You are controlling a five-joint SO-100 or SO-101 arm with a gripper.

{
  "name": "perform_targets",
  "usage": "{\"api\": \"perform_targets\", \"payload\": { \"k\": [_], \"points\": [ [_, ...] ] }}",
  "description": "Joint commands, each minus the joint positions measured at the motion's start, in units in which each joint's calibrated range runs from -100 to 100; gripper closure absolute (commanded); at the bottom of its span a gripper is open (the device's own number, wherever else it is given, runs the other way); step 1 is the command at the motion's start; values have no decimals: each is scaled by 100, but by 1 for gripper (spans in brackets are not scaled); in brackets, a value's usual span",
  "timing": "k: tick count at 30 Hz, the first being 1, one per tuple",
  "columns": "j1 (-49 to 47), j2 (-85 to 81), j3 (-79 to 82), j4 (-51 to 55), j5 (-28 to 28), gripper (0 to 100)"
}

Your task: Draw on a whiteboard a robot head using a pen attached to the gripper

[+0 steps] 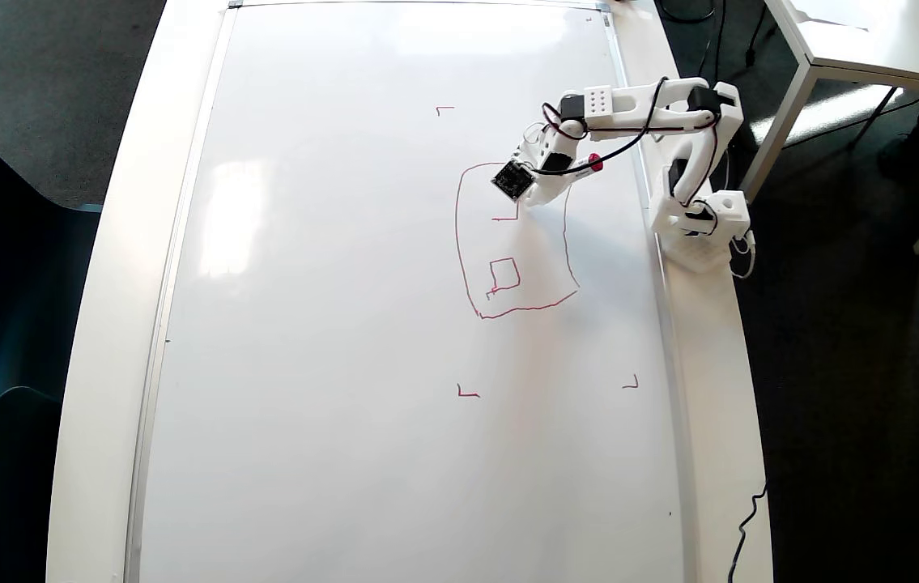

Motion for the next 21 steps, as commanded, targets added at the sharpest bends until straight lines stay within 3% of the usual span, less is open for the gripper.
{"api": "perform_targets", "payload": {
  "k": [1, 21],
  "points": [
    [77, -127, -77, -31, -23, 99],
    [-188, 728, -1094, -508, -23, 99]
  ]
}}
